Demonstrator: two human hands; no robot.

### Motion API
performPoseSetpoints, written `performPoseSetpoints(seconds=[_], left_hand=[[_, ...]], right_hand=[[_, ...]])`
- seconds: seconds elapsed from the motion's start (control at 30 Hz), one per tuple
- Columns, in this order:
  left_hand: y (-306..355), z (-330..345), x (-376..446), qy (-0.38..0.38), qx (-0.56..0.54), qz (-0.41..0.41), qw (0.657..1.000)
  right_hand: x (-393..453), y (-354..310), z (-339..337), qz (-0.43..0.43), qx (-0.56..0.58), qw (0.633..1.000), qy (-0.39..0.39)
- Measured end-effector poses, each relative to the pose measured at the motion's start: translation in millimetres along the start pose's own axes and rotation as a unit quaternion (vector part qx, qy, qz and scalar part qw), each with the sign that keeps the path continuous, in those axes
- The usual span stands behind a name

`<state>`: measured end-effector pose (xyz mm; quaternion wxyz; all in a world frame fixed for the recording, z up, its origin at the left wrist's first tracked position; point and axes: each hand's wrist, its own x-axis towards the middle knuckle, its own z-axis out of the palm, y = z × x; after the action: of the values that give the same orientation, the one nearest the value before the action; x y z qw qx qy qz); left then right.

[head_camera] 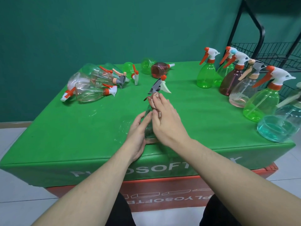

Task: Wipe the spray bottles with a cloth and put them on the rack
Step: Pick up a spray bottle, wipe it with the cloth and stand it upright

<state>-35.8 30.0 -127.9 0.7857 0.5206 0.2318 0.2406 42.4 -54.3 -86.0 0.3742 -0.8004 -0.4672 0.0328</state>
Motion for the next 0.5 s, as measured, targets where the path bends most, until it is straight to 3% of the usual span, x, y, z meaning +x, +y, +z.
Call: performPoseSetpoints(seconds=[0.3, 0.5], left_hand=[[-2, -2, 2, 0.011, -0.031, -0.008, 0.999], [-8, -4, 6, 0.050, -0.025, 0.017, 0.998]], right_hand=[[21, -7, 0, 0.036, 0.043, 0.998, -0.003], [-5, 1, 9, -0.017, 0.034, 0.999, 0.001]])
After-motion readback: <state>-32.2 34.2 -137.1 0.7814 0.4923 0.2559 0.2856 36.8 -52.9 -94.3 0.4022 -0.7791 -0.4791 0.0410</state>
